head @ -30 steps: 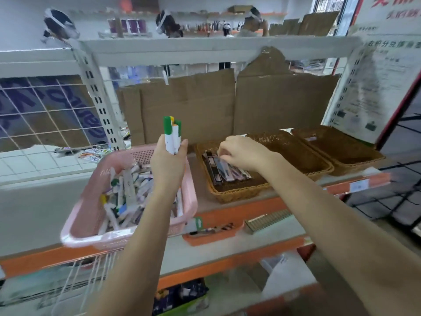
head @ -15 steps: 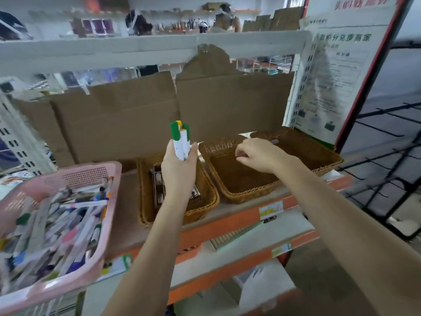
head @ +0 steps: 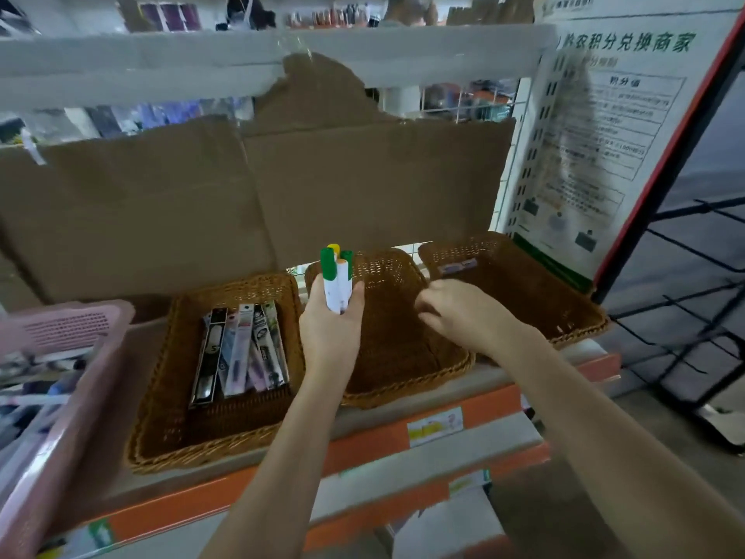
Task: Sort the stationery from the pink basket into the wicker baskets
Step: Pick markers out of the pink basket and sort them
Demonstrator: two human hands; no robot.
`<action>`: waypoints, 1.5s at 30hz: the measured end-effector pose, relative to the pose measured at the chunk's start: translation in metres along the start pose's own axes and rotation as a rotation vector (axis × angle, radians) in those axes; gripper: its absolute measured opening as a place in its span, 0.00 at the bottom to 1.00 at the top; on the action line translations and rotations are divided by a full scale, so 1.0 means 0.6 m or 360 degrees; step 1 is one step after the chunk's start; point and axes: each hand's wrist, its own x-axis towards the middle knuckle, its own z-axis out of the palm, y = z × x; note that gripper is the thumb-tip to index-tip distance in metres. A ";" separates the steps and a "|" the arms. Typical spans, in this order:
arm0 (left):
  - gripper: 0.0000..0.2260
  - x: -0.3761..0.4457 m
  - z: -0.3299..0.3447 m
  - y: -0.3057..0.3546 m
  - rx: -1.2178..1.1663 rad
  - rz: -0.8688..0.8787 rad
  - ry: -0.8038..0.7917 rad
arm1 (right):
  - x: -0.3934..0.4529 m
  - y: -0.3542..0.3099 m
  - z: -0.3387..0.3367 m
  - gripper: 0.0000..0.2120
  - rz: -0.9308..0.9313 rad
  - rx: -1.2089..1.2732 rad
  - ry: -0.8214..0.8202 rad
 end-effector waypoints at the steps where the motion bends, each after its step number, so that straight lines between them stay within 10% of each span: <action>1: 0.10 -0.005 0.008 -0.003 0.0009 -0.0012 0.0029 | -0.001 0.005 0.004 0.13 -0.0041 0.0011 0.0015; 16: 0.08 -0.059 0.049 -0.026 0.0224 -0.0097 0.0249 | -0.078 0.009 0.108 0.18 -0.0322 0.0262 0.0467; 21: 0.09 0.000 0.047 -0.020 0.0405 -0.0021 0.0008 | -0.079 0.008 0.131 0.17 -0.0323 0.0261 0.0778; 31: 0.13 0.185 0.116 -0.098 0.1949 0.0380 -0.0965 | -0.076 0.009 0.146 0.17 -0.0294 0.0193 0.0879; 45: 0.15 0.237 0.132 -0.137 0.1803 0.0792 -0.1004 | -0.075 0.012 0.156 0.16 -0.0264 0.0147 0.0852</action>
